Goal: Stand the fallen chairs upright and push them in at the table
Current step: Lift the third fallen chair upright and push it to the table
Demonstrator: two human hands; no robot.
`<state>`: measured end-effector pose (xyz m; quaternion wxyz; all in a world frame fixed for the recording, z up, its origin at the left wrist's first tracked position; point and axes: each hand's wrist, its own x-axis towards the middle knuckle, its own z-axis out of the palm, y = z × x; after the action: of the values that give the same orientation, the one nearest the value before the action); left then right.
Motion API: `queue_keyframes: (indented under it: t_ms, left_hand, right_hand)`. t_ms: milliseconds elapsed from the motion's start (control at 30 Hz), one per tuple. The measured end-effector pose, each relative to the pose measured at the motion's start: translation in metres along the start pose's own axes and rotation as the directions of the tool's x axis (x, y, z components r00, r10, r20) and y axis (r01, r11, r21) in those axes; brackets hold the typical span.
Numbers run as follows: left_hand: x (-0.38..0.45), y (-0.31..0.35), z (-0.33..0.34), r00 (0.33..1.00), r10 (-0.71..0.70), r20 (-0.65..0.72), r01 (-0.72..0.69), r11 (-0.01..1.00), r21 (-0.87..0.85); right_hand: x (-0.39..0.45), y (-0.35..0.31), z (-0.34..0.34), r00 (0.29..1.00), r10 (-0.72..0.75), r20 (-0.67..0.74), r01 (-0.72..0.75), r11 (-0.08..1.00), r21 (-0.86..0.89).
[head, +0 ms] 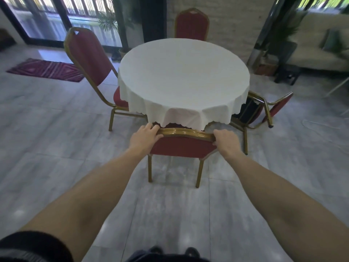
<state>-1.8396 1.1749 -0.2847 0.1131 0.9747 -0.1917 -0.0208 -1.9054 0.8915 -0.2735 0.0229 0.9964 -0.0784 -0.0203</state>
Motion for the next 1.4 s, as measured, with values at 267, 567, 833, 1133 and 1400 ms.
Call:
queue_keyframes:
  t_ms: [267,567,833,1133,1400]
  left_hand:
    - [-0.007,0.021,0.015,0.998,-0.014,-0.059,0.013,1.0,-0.017]
    - [-0.012,-0.041,-0.002,0.997,0.067,0.022,-0.069,0.995,0.077]
    - [-0.014,-0.057,-0.012,0.998,0.057,-0.007,-0.056,0.997,0.044]
    - [-0.004,-0.031,-0.011,0.999,0.038,0.003,-0.038,0.999,-0.021]
    - [-0.002,-0.048,-0.016,0.995,0.085,0.043,-0.086,0.996,0.027]
  right_hand:
    - [0.001,0.017,0.006,0.998,0.062,0.015,-0.062,0.998,-0.002]
    - [-0.011,-0.032,-0.001,0.999,-0.026,0.037,0.026,1.0,0.008]
    - [-0.013,-0.051,-0.001,0.999,-0.018,0.032,0.018,1.0,0.006]
    - [-0.002,-0.027,0.006,0.998,0.057,0.005,-0.057,0.997,0.049]
    - [-0.005,-0.036,0.011,0.997,0.07,0.037,-0.072,0.995,0.062]
